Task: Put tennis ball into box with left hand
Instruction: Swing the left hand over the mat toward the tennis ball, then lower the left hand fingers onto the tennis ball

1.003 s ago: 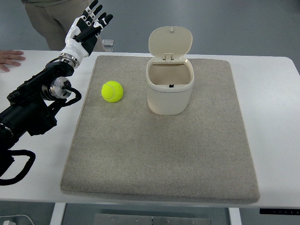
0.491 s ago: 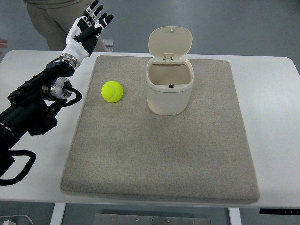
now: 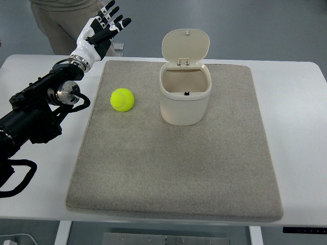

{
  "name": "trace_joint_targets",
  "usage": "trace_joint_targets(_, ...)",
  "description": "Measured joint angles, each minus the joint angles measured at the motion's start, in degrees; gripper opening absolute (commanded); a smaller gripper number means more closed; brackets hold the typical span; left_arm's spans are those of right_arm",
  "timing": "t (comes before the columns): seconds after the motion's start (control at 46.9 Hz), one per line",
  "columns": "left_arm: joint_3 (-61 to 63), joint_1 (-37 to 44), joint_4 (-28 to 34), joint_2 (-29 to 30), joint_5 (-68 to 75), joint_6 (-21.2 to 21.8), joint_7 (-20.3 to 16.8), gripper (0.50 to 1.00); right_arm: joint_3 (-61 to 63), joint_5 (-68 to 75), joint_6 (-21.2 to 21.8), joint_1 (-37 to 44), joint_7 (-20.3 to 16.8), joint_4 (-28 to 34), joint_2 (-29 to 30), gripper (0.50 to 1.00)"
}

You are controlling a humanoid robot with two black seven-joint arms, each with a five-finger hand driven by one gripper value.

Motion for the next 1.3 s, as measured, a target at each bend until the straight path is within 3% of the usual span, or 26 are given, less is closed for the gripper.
trace_joint_targets(0.32,23.37,-13.59,-0.77,13.55,-0.04,-4.39,2.81,0.988,0.03,0.00,0.00,-0.01,-0.01,0.00,0.00,0.938)
trace_joint_targets(0.533,45.10,-21.48,-7.99,18.46,-0.05,-5.07,3.33,0.977,0.01,0.00,0.00,-0.01,-0.01,0.00,0.00,0.938)
trace_joint_targets(0.683,52.54,-23.94,-10.63,18.97,0.01,-5.05,3.32,0.977,-0.01,0.00,0.00,-0.01,-0.01,0.00,0.00,0.938)
trace_joint_targets(0.981,52.64,-20.12,-11.19,16.18,2.67,-4.91,2.74,0.939,0.03,0.00,0.00,0.02,0.00,0.01,0.00,0.938)
trace_joint_targets(1.301,52.50,-17.57,-12.52,14.33,18.01,-2.51,2.52,0.934,0.02,0.00,0.00,0.00,-0.01,0.00,0.00,0.938)
